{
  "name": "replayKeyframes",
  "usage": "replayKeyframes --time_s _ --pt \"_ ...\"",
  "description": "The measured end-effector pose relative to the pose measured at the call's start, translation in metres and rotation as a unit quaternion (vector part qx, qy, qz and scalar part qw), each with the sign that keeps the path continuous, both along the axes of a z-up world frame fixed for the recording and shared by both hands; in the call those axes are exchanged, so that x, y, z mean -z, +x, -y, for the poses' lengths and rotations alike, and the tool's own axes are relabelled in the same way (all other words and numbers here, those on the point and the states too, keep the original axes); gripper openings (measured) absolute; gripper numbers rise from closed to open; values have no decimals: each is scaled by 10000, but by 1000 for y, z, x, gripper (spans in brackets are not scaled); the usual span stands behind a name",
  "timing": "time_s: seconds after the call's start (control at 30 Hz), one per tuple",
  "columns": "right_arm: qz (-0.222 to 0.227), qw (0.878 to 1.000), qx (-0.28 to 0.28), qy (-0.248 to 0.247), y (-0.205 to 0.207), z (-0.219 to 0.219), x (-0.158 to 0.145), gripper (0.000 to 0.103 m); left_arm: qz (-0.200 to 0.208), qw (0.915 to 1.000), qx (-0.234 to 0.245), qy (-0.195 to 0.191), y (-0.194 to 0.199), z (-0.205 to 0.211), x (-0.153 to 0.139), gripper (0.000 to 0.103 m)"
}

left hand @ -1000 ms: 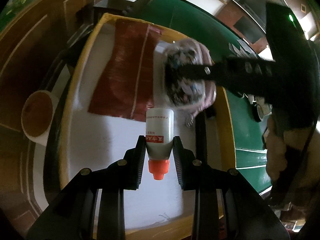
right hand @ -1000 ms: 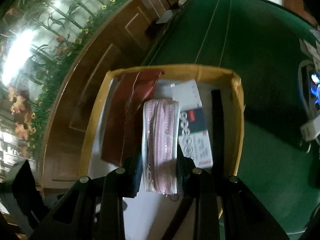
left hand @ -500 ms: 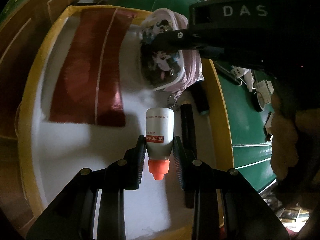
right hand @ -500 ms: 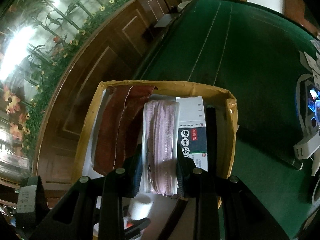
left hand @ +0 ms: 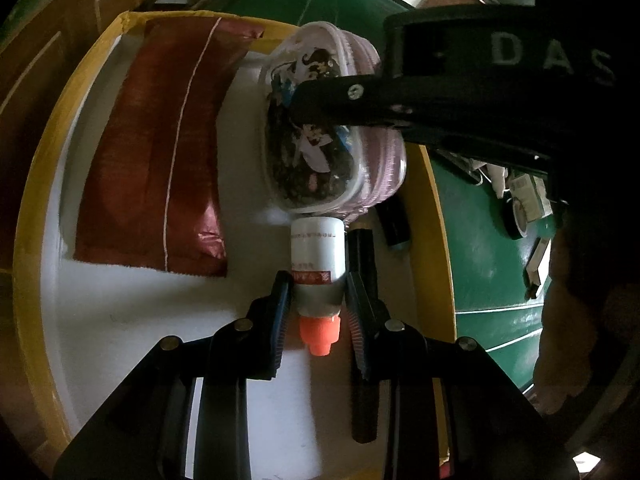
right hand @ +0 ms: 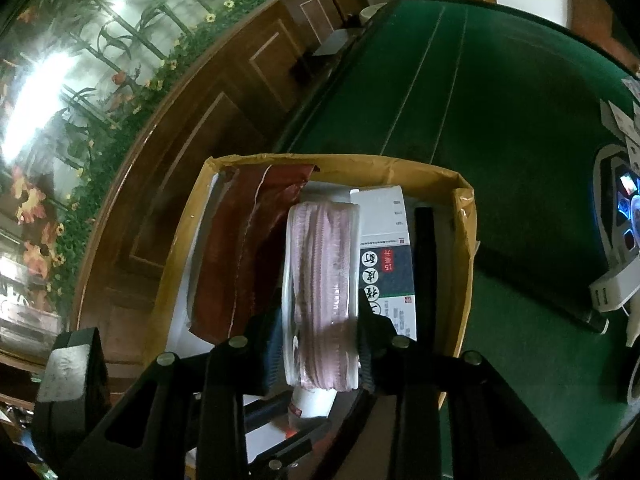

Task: Organize objects
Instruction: 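Lower the pouch and bottle into the tray and open both grippers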

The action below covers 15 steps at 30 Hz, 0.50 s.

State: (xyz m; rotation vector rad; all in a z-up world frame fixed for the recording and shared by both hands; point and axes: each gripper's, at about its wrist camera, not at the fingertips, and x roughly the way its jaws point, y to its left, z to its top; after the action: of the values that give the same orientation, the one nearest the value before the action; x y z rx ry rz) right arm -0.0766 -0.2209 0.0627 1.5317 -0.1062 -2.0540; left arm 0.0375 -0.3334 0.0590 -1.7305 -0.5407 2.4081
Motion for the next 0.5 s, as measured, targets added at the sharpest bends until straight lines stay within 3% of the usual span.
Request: replayKeyframes --time_s 0.07,0.13,0.23,0.5 --pt "-11 10000 12 -20 1 0 -2 34 -39 9999 -77 79 3 3 -2 44" --pt "-31 10000 41 -70 3 -2 -6 38 -85 9998 -160 81 5 6 -4 66" --pt "-77 9997 117 -178 4 -6 -14 50 -41 9995 -268 137 9 10 -5 67" --pt "-309 9981 265 -463 18 -27 -35 65 -68 9991 -410 125 10 13 -19 72"
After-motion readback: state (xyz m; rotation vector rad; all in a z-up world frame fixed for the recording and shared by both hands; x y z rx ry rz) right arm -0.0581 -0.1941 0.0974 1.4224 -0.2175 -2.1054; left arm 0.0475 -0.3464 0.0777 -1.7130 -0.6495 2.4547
